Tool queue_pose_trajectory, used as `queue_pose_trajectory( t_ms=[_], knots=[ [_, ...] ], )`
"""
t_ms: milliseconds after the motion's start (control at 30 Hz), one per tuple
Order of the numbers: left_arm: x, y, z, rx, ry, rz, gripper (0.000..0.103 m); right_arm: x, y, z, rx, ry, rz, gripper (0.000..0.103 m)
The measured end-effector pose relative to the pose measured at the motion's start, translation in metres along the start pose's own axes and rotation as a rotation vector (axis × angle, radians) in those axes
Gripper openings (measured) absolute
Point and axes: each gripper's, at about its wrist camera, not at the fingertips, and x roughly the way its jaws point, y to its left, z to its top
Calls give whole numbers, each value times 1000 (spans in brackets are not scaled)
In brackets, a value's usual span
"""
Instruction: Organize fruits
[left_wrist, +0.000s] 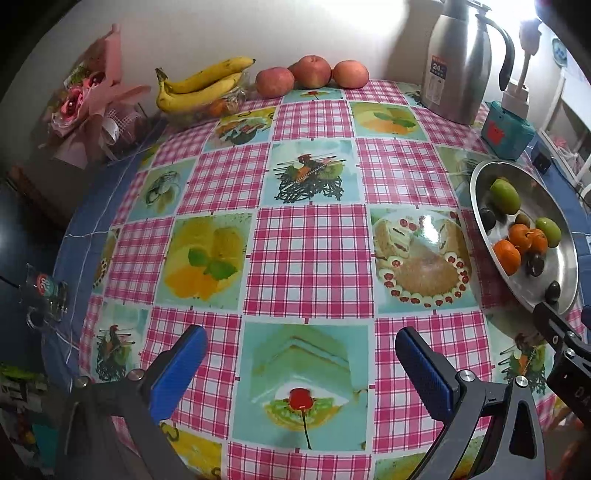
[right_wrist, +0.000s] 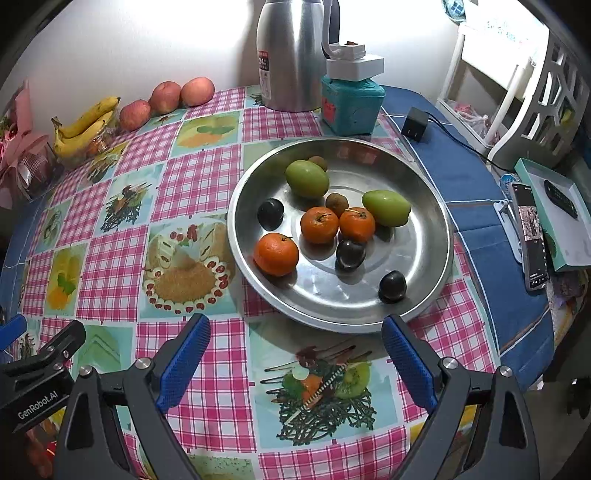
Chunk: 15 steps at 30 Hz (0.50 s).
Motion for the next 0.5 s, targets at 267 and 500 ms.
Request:
queue_pose_trajectory(
  t_ms=[267, 500],
  knots=[
    [-1, 0, 0, -11, 2, -29, 103, 1, 2, -1, -3, 9, 1, 94],
    [-5, -1, 1, -8, -9, -32, 103, 2, 1, -2, 2, 17, 0, 94]
  ],
)
